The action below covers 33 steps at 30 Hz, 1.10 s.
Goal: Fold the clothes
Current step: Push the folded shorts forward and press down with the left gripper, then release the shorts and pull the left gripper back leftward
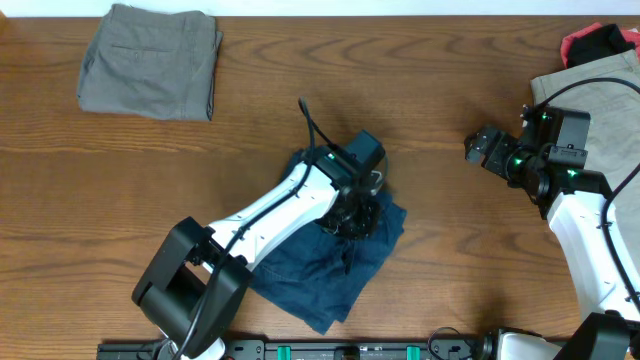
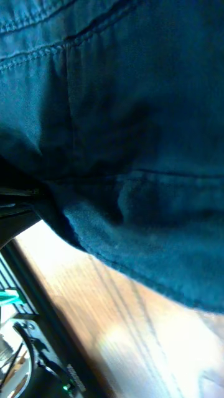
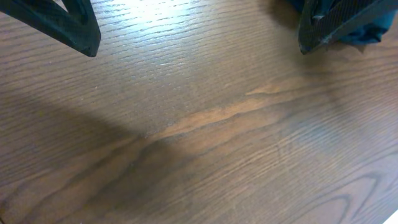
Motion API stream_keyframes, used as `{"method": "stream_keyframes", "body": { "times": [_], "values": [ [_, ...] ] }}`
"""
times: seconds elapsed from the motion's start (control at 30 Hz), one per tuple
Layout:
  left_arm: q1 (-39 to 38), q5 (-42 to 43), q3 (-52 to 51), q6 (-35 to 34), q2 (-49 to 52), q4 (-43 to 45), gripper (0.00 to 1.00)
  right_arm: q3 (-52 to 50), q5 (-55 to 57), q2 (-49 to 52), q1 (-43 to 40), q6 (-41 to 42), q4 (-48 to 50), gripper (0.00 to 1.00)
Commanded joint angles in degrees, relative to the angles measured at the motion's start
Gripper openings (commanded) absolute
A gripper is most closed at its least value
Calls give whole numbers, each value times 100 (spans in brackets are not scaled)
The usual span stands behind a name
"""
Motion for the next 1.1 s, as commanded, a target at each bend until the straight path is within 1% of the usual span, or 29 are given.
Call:
{"method": "stream_keyframes", "body": {
  "times": [0.0, 0.2, 0.23, 0.33, 0.37, 0.6, 0.73, 0.87, 1.0, 1.07],
  "values": [
    [-63, 297, -173, -55, -13, -37, 6, 98, -20, 48, 0, -9, -4, 99],
    [-63, 564, -256, -52, -13, -66, 7, 98, -20, 48, 0, -11, -7, 99],
    [-63, 570, -256, -55, -13, -83, 12, 98, -20, 48, 0, -9, -7, 99],
    [-63, 584, -256, -52, -13, -149, 59, 98, -20, 48, 0, -9, -4, 99],
    [-61, 586, -256, -50, -13, -168, 63, 98, -20, 48, 0, -11, -7, 99],
    [52, 581, -168, -7, -42, -339, 64, 98, -20, 48, 0, -9, -4, 99],
    [317, 562, -17, 278, -87, -535, 62, 98, -20, 48, 0, -9, -4, 99],
    [796, 339, 22, 306, -151, -555, 60, 98, -20, 48, 0, -9, -7, 99],
    [1495, 345, 22, 411, -157, -577, 60, 98, -20, 48, 0, -9, -7, 99],
    [1917, 345, 22, 586, -157, -608, 61, 98, -20, 48, 0, -11, -7, 99]
  ]
}}
